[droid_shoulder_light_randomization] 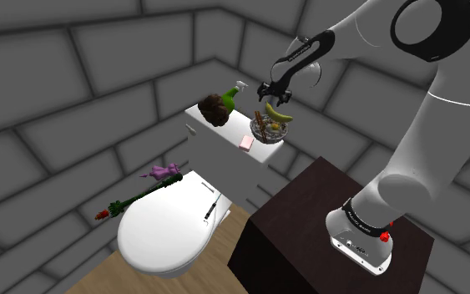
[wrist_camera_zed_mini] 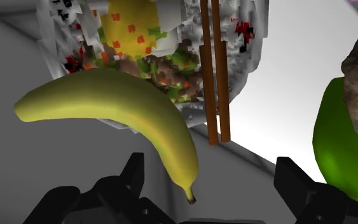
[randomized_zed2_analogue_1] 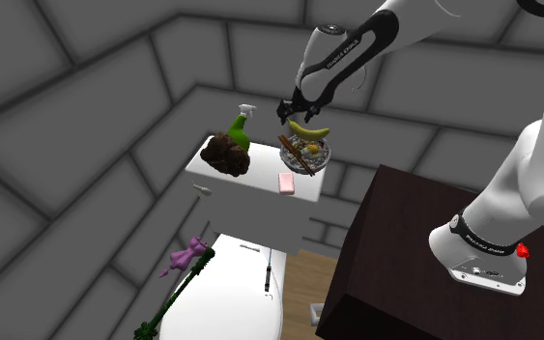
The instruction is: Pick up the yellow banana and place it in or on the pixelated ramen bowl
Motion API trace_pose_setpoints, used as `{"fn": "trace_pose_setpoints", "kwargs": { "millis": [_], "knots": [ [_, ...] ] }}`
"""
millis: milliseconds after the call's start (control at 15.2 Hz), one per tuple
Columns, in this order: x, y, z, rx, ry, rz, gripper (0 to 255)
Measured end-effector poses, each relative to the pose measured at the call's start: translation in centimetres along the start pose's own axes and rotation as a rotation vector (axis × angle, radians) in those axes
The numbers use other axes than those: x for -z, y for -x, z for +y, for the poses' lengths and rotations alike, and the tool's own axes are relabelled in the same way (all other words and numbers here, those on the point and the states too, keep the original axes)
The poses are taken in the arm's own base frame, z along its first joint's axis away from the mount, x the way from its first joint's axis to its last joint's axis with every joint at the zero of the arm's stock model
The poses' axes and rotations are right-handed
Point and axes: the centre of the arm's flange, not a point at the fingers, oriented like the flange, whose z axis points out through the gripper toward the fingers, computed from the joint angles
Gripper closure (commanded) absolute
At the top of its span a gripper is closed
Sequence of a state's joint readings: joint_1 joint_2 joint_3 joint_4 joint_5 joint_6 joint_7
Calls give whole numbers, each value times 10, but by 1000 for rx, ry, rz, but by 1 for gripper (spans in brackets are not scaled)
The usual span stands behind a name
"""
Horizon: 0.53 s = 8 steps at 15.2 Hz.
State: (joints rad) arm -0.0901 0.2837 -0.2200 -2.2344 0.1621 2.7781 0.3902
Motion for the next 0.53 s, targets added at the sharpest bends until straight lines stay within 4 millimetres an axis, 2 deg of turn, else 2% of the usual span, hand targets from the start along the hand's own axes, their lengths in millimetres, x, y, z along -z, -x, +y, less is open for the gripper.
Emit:
{"fn": "trace_pose_setpoints", "kwargs": {
  "millis": [198,528],
  "knots": [
    [-4,-2,-3,-8,3,3,0],
    [-18,2,2,130,14,3,0]
  ]
}}
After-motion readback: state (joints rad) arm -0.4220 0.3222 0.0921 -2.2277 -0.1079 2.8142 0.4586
